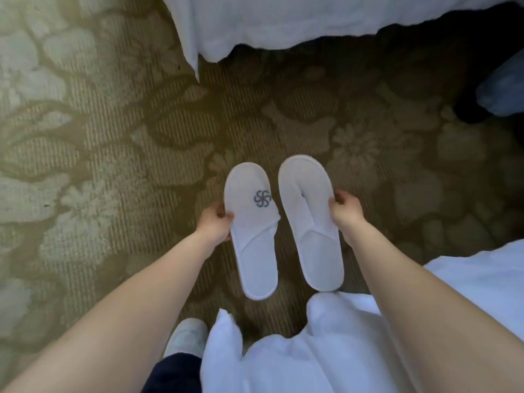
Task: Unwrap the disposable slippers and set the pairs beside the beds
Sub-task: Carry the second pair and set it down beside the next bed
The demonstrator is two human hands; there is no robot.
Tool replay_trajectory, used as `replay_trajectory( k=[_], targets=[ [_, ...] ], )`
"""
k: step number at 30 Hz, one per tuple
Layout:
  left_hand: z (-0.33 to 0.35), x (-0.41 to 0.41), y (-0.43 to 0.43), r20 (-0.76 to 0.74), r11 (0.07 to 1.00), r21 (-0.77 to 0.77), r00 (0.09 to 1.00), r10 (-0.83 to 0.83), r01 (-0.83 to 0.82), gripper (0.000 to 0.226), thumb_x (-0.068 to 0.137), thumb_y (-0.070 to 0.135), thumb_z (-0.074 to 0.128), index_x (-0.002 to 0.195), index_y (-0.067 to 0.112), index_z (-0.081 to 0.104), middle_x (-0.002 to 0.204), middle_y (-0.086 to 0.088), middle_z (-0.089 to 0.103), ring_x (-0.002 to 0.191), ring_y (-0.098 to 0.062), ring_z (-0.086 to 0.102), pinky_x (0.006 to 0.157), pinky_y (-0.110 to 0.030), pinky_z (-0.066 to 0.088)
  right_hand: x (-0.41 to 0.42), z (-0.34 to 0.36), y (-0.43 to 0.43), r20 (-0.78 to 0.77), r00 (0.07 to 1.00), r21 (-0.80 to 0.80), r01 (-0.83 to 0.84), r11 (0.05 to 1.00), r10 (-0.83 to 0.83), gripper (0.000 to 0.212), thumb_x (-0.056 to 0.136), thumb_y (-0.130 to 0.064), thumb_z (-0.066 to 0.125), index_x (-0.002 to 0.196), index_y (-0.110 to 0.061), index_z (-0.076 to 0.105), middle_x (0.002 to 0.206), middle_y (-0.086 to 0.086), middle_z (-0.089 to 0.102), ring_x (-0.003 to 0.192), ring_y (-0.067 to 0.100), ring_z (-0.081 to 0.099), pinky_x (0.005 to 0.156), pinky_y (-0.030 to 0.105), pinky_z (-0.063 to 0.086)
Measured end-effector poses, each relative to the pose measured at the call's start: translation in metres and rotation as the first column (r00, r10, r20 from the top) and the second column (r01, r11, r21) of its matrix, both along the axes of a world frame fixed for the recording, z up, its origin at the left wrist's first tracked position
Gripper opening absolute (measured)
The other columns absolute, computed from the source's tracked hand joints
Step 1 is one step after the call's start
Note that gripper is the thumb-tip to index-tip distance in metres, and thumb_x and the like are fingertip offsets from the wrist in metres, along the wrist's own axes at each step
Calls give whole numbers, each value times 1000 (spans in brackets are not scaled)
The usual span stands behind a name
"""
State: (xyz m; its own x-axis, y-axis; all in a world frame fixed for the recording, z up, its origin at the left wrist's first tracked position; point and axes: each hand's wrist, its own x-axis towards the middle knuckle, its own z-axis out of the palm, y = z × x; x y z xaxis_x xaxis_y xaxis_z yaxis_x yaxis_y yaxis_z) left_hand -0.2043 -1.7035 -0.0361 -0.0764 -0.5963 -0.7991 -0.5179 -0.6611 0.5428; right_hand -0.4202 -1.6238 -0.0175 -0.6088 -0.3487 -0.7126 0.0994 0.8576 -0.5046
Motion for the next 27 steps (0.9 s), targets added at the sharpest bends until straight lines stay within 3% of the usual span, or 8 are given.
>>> replay_trajectory(
  k=[7,11,16,21,24,27],
  targets=[
    [-66,17,22,22,997,70,999,30,-32,31,97,10,44,127,6,50,110,-12,57,94,-26,55,65,-31,50,17,-71,13,-15,1000,47,-15,999,16,37,93,-11,46,128,-5,55,128,18,58,118,34,55,102,45,44],
    [-89,24,28,42,989,118,995,90,-94,30,97,10,43,126,8,51,122,-14,58,99,-25,54,77,-34,48,20,-97,13,-31,997,75,-68,995,71,38,93,-11,42,128,-8,55,130,18,58,117,36,55,101,46,45],
    [-108,26,31,82,990,109,993,81,-90,29,97,11,45,125,8,51,126,-15,58,97,-25,55,76,-33,49,17,-113,14,-62,992,123,-102,987,110,44,93,-12,39,135,-15,50,136,14,54,122,35,53,103,48,44],
    [-111,33,24,237,993,11,965,113,-119,38,89,19,58,122,7,44,125,-17,54,105,-33,57,92,-46,53,23,-108,13,-39,975,193,-209,959,220,51,93,-19,38,144,-20,35,145,10,46,130,34,46,107,50,40],
    [-94,39,21,279,999,-5,959,51,-52,51,87,26,60,129,4,43,131,-18,50,115,-38,55,94,-47,52,32,-92,9,-4,961,222,-268,938,275,52,95,-13,38,146,-14,30,149,13,38,134,34,40,109,44,38],
    [-56,41,13,275,998,-5,960,-55,59,47,88,28,57,126,3,47,125,-18,54,112,-39,57,93,-47,52,40,-65,3,36,949,226,-312,923,312,54,96,-12,41,147,-12,28,153,13,31,136,33,36,107,38,37]
  ],
)
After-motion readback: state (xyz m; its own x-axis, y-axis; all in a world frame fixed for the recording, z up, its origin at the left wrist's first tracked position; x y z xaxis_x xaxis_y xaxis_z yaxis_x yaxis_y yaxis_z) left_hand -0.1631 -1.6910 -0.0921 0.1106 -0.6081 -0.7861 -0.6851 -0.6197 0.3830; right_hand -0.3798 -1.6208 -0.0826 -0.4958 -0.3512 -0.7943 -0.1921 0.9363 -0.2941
